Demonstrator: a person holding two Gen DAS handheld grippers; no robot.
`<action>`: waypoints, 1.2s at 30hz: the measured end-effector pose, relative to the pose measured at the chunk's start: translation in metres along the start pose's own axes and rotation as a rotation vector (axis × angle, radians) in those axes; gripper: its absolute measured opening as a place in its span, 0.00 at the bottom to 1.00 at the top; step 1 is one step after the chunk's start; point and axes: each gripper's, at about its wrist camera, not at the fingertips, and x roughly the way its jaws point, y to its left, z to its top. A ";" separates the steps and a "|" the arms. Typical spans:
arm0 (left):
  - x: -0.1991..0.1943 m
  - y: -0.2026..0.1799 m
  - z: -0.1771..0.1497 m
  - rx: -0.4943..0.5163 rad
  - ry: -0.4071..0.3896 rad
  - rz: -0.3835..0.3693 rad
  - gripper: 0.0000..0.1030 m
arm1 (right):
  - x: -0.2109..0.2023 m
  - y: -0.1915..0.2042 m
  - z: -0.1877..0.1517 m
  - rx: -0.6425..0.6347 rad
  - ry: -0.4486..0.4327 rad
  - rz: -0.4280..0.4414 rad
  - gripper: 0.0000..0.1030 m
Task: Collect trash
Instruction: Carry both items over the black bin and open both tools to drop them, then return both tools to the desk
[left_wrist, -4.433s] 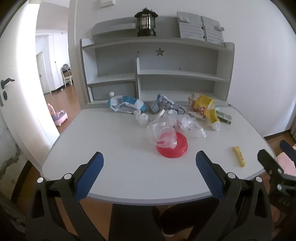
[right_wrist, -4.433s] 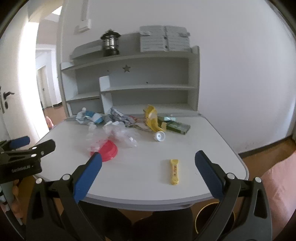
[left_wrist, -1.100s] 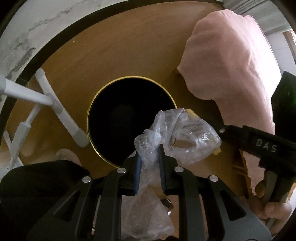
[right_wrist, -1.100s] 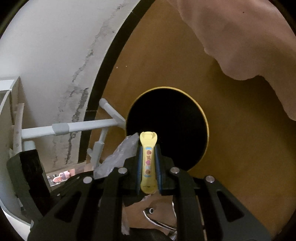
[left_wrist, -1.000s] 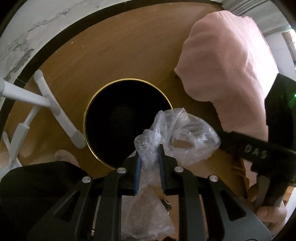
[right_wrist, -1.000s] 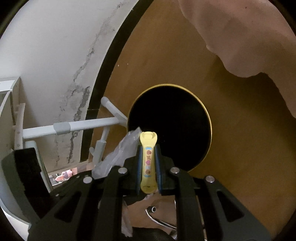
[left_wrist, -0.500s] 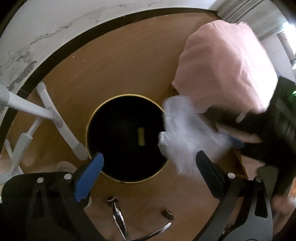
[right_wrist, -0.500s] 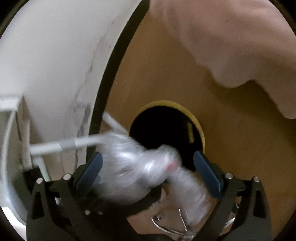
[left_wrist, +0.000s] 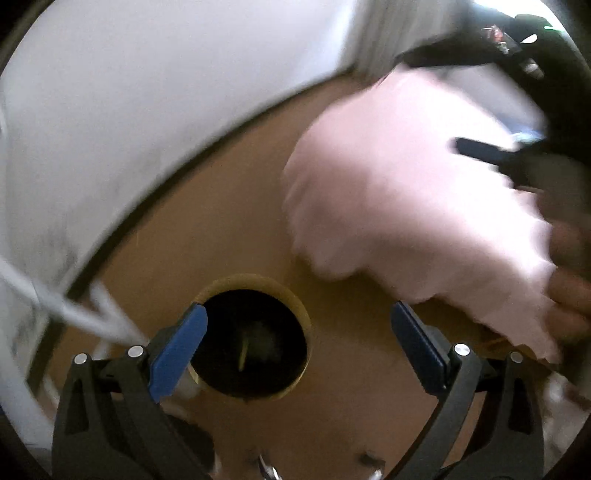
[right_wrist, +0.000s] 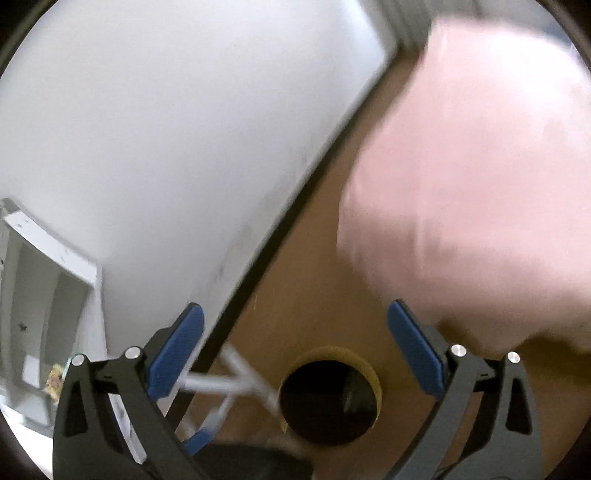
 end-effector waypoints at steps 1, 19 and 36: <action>-0.031 -0.004 0.005 0.014 -0.074 -0.025 0.94 | -0.029 0.014 0.006 -0.044 -0.103 -0.019 0.93; -0.309 0.286 -0.207 -0.636 -0.136 0.849 0.94 | -0.037 0.256 -0.138 -0.688 -0.058 0.168 0.93; -0.295 0.347 -0.204 -0.621 -0.105 0.589 0.77 | -0.005 0.463 -0.233 -0.980 0.017 0.399 0.93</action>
